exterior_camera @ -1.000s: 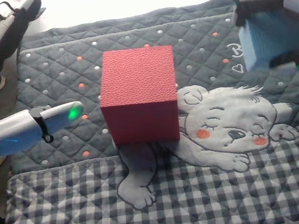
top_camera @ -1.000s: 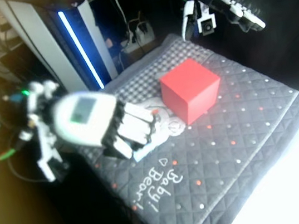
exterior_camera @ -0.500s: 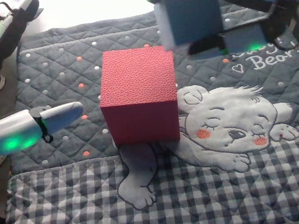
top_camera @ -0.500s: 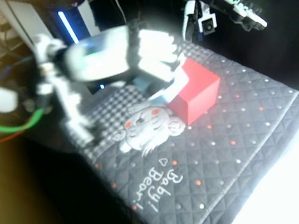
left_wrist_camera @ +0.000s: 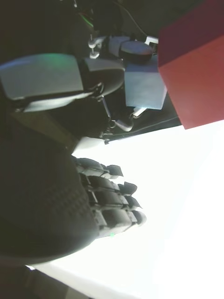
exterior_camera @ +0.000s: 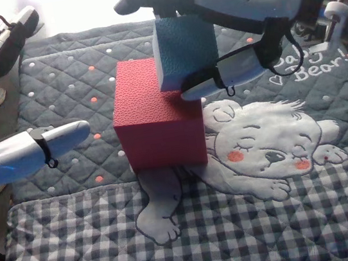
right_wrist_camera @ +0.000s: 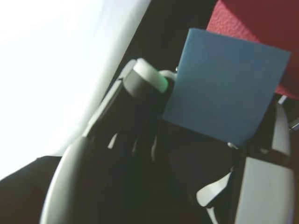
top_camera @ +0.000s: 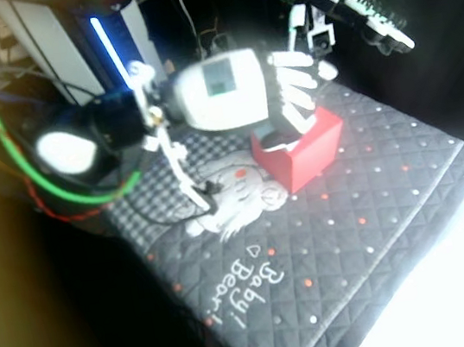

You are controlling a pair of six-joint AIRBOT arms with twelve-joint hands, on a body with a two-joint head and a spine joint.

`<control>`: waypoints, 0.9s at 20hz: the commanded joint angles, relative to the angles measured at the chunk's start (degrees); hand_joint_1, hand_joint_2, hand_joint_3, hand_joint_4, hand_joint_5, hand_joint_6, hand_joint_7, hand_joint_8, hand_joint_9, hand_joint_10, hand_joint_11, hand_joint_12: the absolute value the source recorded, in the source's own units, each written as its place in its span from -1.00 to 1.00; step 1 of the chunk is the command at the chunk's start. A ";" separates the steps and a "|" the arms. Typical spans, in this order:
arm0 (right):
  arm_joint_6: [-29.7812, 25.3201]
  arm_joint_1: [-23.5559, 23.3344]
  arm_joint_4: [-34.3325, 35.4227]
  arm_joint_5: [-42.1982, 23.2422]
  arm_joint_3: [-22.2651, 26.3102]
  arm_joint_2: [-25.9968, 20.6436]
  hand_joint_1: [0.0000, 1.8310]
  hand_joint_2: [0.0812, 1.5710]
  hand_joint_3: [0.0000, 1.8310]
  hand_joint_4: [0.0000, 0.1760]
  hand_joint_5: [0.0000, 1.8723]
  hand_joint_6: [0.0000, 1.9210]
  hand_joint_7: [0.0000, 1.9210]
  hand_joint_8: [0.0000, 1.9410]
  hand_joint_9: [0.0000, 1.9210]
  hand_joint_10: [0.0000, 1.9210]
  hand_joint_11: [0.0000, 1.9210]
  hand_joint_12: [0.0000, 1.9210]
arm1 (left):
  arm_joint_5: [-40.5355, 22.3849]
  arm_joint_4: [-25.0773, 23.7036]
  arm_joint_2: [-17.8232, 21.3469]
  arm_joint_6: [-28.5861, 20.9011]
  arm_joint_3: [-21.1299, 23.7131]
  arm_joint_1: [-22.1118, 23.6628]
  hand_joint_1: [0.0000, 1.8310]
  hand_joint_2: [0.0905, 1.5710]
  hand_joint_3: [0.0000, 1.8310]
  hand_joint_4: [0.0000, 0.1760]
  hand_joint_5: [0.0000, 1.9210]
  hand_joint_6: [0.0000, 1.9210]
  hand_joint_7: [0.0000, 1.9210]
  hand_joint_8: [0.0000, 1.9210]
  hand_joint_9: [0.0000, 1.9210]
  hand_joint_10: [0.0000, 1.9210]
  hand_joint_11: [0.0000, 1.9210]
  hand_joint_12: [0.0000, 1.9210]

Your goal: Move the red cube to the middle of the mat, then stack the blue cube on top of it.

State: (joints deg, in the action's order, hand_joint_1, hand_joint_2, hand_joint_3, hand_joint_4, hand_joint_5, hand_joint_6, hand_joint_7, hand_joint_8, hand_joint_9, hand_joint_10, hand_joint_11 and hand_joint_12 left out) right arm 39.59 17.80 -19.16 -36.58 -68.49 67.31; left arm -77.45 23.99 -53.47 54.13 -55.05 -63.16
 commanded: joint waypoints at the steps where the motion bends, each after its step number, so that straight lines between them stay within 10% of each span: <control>1: -0.20 -0.26 0.44 -5.37 0.15 0.09 0.26 0.68 -0.99 -1.00 -0.37 0.38 -0.33 0.89 -0.20 1.00 -0.10 1.00 | -7.21 -1.30 -0.44 -0.47 -0.25 0.29 -0.12 0.17 -0.99 0.29 -0.93 -0.98 -1.00 -1.00 -1.00 -1.00 -1.00 -1.00; 2: -0.20 -0.26 0.44 -5.37 0.14 0.05 0.23 0.70 -0.99 -1.00 -0.47 0.54 -0.31 0.81 -0.35 0.98 -0.23 1.00 | -7.23 -1.25 -0.50 -0.48 -0.27 0.27 -0.13 0.18 -0.99 0.30 -0.93 -0.99 -1.00 -1.00 -1.00 -1.00 -1.00 -1.00; 4: -0.51 -0.26 0.38 -5.38 0.15 -0.09 -0.05 0.57 -1.00 -1.00 -0.85 -0.11 -0.69 0.21 -0.66 0.67 -0.68 0.95 | -7.22 -1.24 -0.64 -0.48 -0.34 0.27 -0.17 0.16 -1.00 0.31 -0.95 -1.00 -1.00 -1.00 -1.00 -1.00 -1.00 -1.00; 6: -0.58 -0.27 0.27 -5.39 0.16 -0.14 -0.08 0.51 -1.00 -1.00 -0.84 -0.21 -0.66 -0.06 -0.66 0.53 -0.75 0.93 | -7.19 -1.16 -0.71 -0.48 -0.38 0.24 -0.19 0.18 -0.99 0.71 -0.96 -1.00 -1.00 -1.00 -1.00 -1.00 -1.00 -1.00; 9: -0.60 -0.76 -0.29 -5.47 0.54 -0.15 -0.06 0.54 -1.00 -1.00 -0.75 -0.02 -0.53 -0.19 -0.55 0.51 -0.68 0.92 | -7.23 -1.12 -0.87 -0.48 -0.55 0.24 -0.21 0.19 -0.99 0.51 -0.95 -1.00 -1.00 -1.00 -1.00 -1.00 -1.00 -1.00; 10: -0.60 -1.14 -0.56 -5.57 0.70 -0.16 -0.03 0.65 -1.00 -1.00 -0.45 0.50 -0.54 -0.15 -0.58 0.55 -0.69 0.97 | -7.26 -1.11 -0.89 -0.48 -0.57 0.24 -0.22 0.19 -0.99 0.73 -0.97 -1.00 -1.00 -1.00 -1.00 -1.00 -1.00 -1.00; 11: -0.60 -1.52 -0.90 -5.71 0.91 -0.17 0.01 0.67 -1.00 -1.00 -0.37 0.59 -0.58 -0.04 -0.63 0.61 -0.73 0.99 | -7.26 -1.08 -0.94 -0.48 -0.60 0.24 -0.23 0.19 -0.99 0.82 -0.97 -1.00 -1.00 -1.00 -1.00 -1.00 -1.00 -1.00; 15: -0.60 -1.82 -1.99 -6.89 1.95 -0.41 0.16 0.59 -1.00 -1.00 -0.26 0.47 -0.62 0.11 -0.58 0.69 -0.60 0.99 | -7.33 -1.00 -1.07 -0.48 -0.71 0.24 -0.21 0.19 -0.99 0.90 -0.96 -1.00 -1.00 -1.00 -1.00 -1.00 -1.00 -1.00; 17: -0.60 -1.82 -2.63 -6.74 1.96 -0.31 -0.12 0.49 -1.00 -1.00 -0.87 -0.28 -0.80 -0.37 -0.82 0.32 -0.95 0.90 | -7.42 -0.87 -1.12 -0.48 -0.72 0.24 -0.19 0.18 -1.00 0.83 -0.98 -1.00 -1.00 -1.00 -1.00 -1.00 -1.00 -1.00; 18: -0.60 -1.82 -2.76 -6.25 1.93 -0.33 -0.29 0.46 -1.00 -1.00 -0.86 -0.64 -0.82 -0.63 -0.85 0.13 -0.99 0.81 | -7.45 -0.84 -1.12 -0.48 -0.72 0.24 -0.19 0.17 -1.00 0.84 -0.98 -1.00 -1.00 -1.00 -1.00 -1.00 -1.00 -1.00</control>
State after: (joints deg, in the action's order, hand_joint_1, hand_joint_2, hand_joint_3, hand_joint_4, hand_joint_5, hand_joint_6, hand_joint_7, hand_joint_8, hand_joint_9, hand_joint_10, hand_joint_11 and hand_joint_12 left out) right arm 39.05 16.69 -23.55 -36.40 -66.54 67.35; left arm -77.45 24.01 -54.17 54.02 -55.33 -63.16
